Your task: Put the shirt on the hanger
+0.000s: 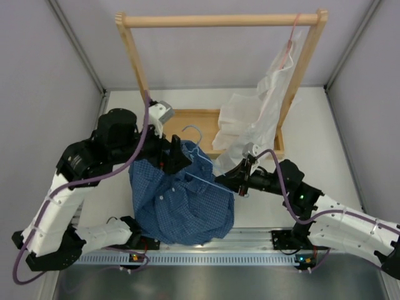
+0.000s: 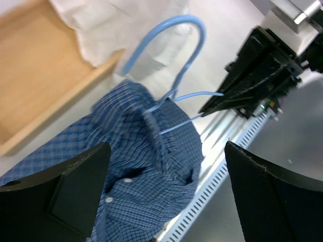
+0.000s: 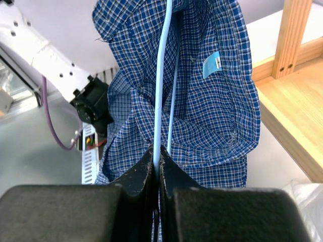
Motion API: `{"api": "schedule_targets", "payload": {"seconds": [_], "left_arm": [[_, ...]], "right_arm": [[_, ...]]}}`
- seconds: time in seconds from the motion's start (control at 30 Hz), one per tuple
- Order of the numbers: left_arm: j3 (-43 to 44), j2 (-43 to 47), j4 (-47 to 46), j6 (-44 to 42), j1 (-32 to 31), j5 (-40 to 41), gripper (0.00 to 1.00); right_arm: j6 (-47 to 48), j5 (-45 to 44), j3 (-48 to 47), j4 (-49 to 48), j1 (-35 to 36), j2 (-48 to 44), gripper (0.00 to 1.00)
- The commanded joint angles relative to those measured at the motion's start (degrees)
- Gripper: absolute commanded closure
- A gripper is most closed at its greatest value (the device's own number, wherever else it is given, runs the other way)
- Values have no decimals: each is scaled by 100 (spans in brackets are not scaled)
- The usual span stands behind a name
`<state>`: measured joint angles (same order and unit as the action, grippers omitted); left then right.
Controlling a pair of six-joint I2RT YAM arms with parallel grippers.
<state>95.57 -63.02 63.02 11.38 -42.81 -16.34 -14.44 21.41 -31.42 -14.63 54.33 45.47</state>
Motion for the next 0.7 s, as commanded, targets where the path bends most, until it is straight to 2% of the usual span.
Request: {"api": "schedule_targets", "payload": {"seconds": [0.0,0.13,0.2,0.27,0.43,0.53,0.67], "left_arm": [[269,745,-290,-56,0,1517,2],[-291,1353,-510,-276,0,2590,2],[-915,1520,-598,-320,0,2933,2],[-1450,1609,-581,-381,0,2848,4],[-2086,1671,-476,-566,0,2170,6],[-2156,1636,-213,-487,0,2669,6],[-2183,1417,60,-242,0,3627,14]], "right_arm": [[-234,-418,153,-1533,61,-372,100],[-332,-462,346,-1744,61,-653,100],[-410,-506,522,-1999,61,-767,100],[-455,-620,602,-2105,69,-926,100],[-481,-901,637,-1912,52,-1277,100],[-464,-998,584,-1640,52,-1515,100],[-455,-919,444,-1367,52,-1682,100]]}}
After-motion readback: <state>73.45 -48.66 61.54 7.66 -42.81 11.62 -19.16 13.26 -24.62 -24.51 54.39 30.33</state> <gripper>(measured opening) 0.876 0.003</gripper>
